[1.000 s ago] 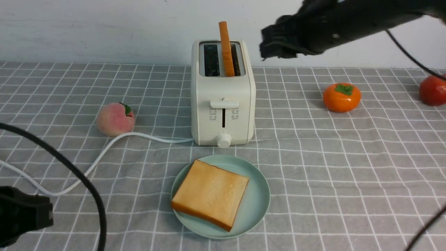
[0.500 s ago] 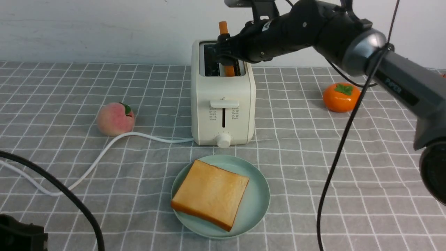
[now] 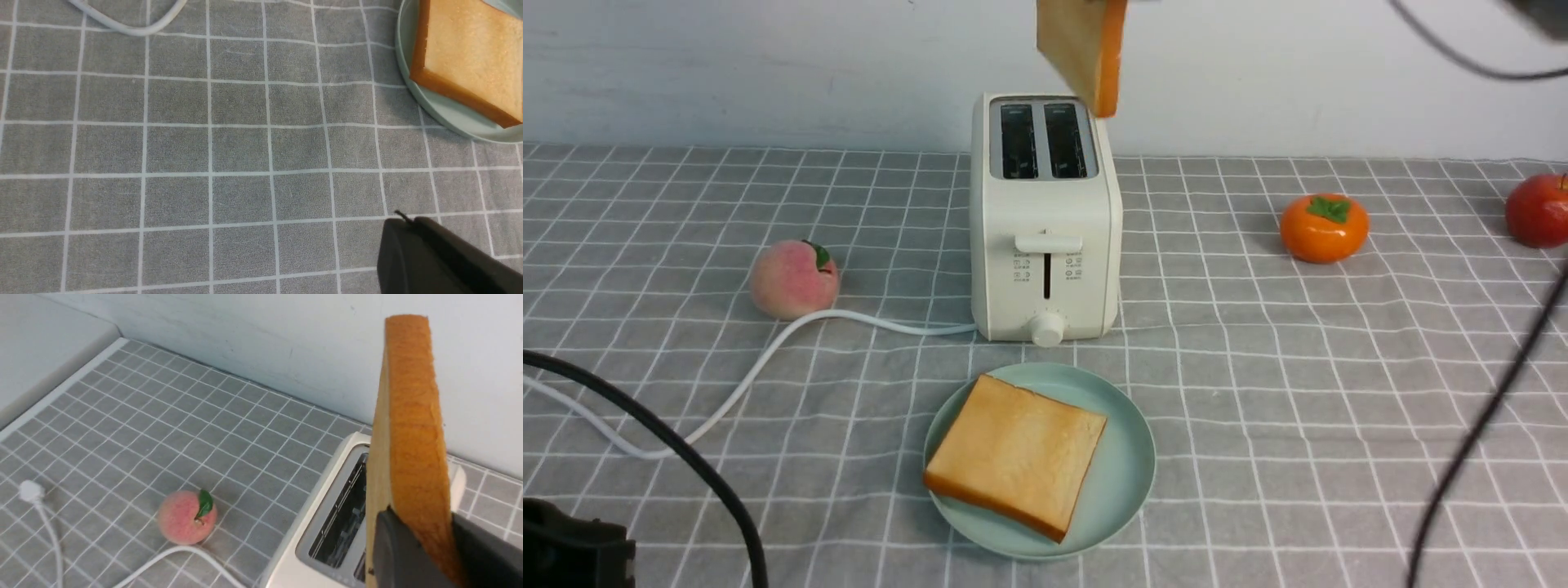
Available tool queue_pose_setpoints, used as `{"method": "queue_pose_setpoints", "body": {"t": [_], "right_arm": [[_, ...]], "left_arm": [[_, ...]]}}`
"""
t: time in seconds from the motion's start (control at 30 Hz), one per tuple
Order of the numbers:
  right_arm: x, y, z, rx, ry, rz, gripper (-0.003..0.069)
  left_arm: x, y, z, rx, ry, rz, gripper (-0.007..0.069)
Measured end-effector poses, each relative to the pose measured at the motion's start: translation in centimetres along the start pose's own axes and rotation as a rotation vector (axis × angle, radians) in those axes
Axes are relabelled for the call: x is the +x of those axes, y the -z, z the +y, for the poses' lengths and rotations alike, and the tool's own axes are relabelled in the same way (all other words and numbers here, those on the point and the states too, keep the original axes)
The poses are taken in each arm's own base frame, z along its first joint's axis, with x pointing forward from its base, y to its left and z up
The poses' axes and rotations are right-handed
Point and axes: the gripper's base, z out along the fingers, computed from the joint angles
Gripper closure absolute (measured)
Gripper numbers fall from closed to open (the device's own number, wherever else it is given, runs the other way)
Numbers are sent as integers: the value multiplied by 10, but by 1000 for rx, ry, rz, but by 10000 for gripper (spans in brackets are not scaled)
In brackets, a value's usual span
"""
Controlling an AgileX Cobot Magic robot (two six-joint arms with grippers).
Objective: Take toasted bread from bread machine on grey coffee table place on plate.
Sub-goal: 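Grasp the toast slice in the toaster and pull it up out of the slot with the right gripper, then place the held slice of bread on top of the slice on the plate with the right gripper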
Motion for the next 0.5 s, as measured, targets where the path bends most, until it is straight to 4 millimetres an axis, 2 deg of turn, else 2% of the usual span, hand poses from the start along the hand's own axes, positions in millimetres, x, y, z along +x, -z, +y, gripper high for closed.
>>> {"method": "queue_pose_setpoints", "body": {"t": [0.1,0.2,0.27,0.3,0.47,0.5], "right_arm": [[-6,65,10,-23,-14,108,562],[-3,94,15,-61,-38,160,562],[0,98,18,-93,-52,169,562],[8,95,21,-142,-73,202,562],[63,57,24,-320,-189,400,562],[87,40,23,-377,-231,466,562]], "left_arm": [[0,0,0,0,0,-1,638],[-1,0,0,3,0,-16,638],[-2,0,-1,8,2,-27,638],[-4,0,-1,12,3,-39,638],[-7,0,-3,30,15,-73,638],[-7,0,-3,33,16,-80,638]]}}
